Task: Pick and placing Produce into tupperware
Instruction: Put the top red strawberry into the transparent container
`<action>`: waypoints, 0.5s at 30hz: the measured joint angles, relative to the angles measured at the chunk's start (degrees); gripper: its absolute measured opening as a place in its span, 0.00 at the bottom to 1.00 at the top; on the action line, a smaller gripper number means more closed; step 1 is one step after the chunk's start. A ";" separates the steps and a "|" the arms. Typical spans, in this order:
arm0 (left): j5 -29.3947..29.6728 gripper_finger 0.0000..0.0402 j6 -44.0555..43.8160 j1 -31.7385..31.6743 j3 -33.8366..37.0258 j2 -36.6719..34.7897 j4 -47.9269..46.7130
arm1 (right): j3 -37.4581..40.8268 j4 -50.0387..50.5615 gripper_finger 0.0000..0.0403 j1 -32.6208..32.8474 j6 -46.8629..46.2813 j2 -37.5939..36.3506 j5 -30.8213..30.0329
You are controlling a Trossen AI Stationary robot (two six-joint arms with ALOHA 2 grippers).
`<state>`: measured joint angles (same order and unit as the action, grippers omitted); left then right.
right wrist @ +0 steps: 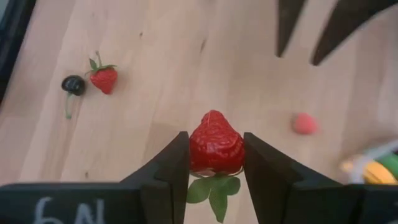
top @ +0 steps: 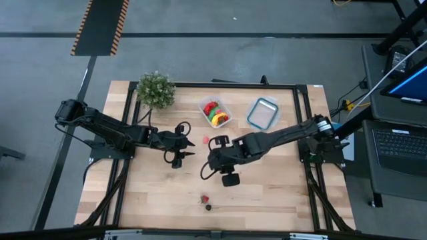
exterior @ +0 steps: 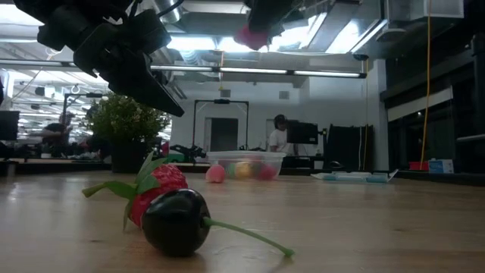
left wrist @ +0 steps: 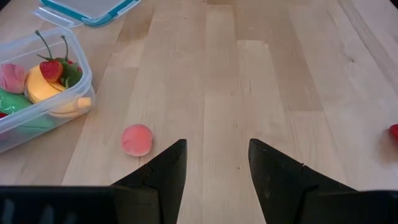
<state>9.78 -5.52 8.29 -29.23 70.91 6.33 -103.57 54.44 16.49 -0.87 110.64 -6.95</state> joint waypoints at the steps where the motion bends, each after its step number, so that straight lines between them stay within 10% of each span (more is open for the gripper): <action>1: 0.00 0.41 0.00 0.00 0.00 0.00 0.00 | 0.00 0.48 0.32 0.02 -0.23 -0.48 -0.66; 7: 0.00 0.41 -0.38 0.00 0.00 0.00 -0.30 | 3.01 0.35 0.32 0.07 -1.02 -3.43 -3.71; 15: -0.01 0.41 -0.42 0.07 0.00 0.00 -0.76 | 27.28 -19.35 0.32 0.07 -4.74 -15.49 -5.48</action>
<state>9.77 -5.93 8.36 -29.23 70.91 5.56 -76.29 35.09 16.56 -5.61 95.16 -12.43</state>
